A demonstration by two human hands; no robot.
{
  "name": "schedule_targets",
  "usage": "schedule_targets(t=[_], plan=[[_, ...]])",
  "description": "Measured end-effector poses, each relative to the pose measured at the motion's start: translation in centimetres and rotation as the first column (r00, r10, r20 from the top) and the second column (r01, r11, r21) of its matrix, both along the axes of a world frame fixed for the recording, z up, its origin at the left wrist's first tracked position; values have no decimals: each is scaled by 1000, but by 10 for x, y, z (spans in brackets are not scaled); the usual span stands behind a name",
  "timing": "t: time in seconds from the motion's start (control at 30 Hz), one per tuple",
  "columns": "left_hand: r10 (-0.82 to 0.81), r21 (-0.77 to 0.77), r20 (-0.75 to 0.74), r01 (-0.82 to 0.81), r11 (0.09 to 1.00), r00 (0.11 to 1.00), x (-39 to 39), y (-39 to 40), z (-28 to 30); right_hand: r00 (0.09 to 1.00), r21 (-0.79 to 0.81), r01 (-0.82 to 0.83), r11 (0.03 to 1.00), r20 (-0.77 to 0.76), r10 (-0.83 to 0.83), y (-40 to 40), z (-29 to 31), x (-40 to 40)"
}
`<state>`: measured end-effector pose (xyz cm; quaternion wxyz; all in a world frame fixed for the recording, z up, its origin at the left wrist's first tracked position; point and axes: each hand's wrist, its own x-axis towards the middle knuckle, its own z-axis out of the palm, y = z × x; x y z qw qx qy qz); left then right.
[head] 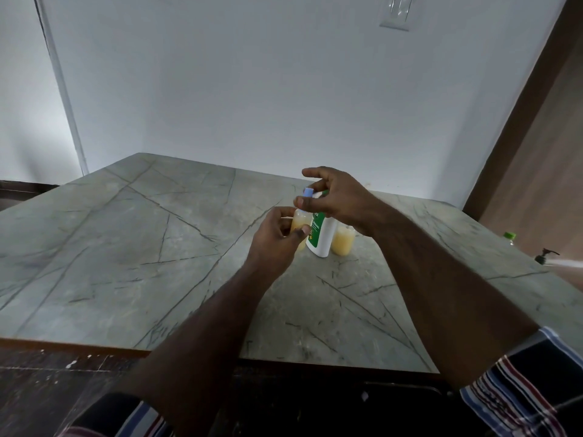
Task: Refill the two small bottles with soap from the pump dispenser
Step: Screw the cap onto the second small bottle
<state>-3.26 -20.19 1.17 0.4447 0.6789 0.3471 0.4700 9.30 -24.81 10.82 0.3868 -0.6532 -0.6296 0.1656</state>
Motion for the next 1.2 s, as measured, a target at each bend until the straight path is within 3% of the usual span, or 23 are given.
schedule_targets(t=[0.13,0.33,0.47,0.67,0.83,1.2], plan=[[-4,-6,14,4,1000,1000,1,0,-1,995,-11,-47,999,-84,46,-3,2,-1],[-15,17,40,14,1000,999,1,0,-3,998,31,63,998,28,-64,0,-4,-3],[-12,10,41,12,1000,999,3,2,-5,993,-44,-52,998,-113,47,-4,0,3],[3,42,21,-4,999,1000,6,3,-8,989,49,130,990,-73,-126,-2,-4,-6],[-44,10,59,43,999,997,3,1,-4,984,-44,-13,999,-177,5,-3,-1,4],[15,12,-18,-15,1000,1000,20,-11,1,987,87,139,987,-95,-130,-13,-11,10]])
